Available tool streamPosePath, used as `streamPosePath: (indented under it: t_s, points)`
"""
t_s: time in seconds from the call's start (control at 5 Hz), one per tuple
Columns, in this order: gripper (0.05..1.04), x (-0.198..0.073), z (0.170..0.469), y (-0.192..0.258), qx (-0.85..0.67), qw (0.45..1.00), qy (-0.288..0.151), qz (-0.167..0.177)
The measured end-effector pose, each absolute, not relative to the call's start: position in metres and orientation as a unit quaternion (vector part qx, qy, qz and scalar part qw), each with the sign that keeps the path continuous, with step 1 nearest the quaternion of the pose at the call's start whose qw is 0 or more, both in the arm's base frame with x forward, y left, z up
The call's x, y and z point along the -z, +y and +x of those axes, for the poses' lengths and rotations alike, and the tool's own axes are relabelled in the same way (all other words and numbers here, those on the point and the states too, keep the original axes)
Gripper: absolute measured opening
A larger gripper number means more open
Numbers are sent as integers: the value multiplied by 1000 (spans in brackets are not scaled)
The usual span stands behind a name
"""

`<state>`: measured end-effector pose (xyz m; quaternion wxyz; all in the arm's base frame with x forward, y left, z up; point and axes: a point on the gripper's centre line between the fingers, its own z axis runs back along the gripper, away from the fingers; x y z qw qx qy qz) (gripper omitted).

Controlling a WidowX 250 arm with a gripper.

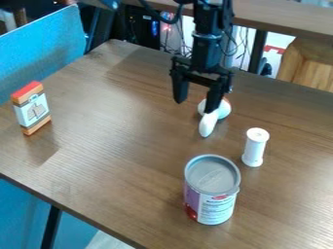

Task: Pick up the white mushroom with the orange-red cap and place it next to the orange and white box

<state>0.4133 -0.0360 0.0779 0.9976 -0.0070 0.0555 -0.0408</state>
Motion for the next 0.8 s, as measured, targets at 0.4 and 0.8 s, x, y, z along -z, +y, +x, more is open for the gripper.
streamPosePath:
  t_s: [0.4,0.8]
  points:
    - [1000,-56,417,-44,28,996,84,12]
    - [1000,-33,419,-51,29,992,118,31]
